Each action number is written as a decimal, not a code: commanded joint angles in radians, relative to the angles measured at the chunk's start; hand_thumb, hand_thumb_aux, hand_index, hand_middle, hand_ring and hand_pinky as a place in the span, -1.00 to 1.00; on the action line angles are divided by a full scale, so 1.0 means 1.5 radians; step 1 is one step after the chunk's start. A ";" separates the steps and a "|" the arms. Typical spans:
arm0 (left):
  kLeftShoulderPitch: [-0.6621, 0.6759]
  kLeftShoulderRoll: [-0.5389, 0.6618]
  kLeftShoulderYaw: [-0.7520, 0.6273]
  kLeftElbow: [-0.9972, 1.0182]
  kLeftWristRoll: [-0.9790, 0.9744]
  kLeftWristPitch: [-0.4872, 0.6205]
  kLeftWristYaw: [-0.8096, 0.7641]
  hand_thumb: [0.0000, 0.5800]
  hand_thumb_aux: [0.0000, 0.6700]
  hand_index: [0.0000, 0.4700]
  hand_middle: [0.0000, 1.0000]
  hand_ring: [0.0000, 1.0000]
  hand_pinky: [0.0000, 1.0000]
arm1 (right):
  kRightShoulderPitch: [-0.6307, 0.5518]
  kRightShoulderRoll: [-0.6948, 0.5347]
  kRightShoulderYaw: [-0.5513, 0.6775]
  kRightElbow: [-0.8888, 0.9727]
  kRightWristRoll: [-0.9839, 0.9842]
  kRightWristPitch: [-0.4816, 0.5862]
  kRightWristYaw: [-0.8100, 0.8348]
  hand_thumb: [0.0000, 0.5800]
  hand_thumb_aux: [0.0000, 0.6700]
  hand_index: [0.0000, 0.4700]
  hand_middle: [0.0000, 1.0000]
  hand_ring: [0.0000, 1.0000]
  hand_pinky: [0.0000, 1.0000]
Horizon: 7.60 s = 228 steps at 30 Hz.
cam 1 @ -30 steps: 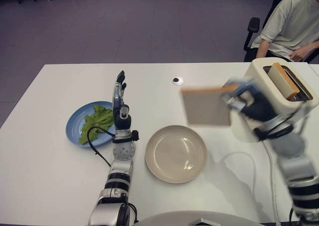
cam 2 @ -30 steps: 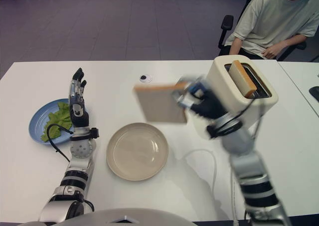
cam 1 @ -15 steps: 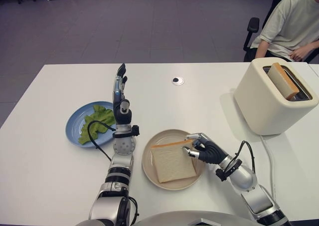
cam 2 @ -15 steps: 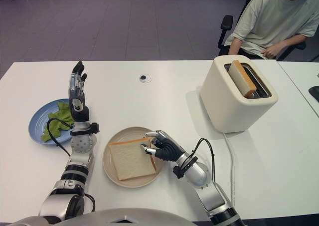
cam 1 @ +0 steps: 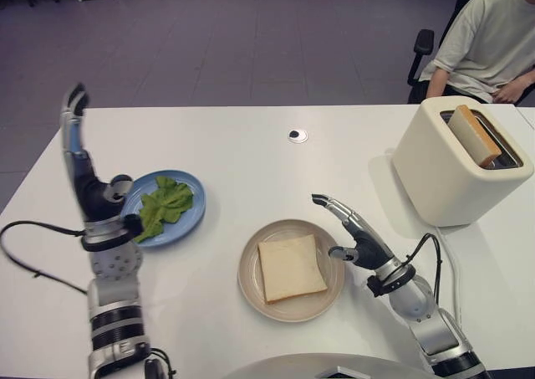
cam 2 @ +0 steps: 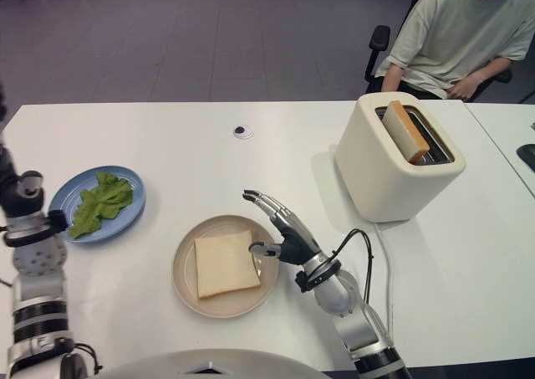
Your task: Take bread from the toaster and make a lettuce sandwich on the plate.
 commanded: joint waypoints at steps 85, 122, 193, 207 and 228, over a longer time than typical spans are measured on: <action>0.151 0.157 -0.341 -0.212 0.117 0.005 0.017 -1.00 -1.00 -1.00 -1.00 -1.00 -1.00 | -0.082 -0.195 -0.460 0.078 -0.014 0.050 -0.046 -1.00 -1.00 -1.00 -1.00 -1.00 -1.00; 0.181 -0.033 -0.154 -0.177 -0.050 -0.029 0.027 -1.00 -1.00 -1.00 -1.00 -1.00 -1.00 | -0.235 -0.284 -0.405 0.125 -0.078 0.074 -0.289 1.00 1.00 1.00 1.00 1.00 1.00; 0.275 0.078 -0.177 -0.354 -0.414 -0.036 -0.394 -1.00 -1.00 -1.00 -1.00 -1.00 -1.00 | -0.180 0.013 0.046 0.173 0.106 0.053 0.216 1.00 1.00 1.00 1.00 1.00 1.00; 0.354 0.071 -0.348 -0.313 -0.260 -0.068 -0.568 -1.00 -1.00 -1.00 -1.00 -1.00 -1.00 | -0.238 0.054 0.016 0.327 0.040 0.070 0.099 1.00 1.00 1.00 1.00 1.00 1.00; 0.117 0.066 -0.409 -0.154 0.146 -0.070 -0.385 -1.00 -1.00 -1.00 -1.00 -1.00 -1.00 | -0.253 0.039 0.101 0.372 -0.098 0.026 0.027 1.00 1.00 1.00 1.00 1.00 1.00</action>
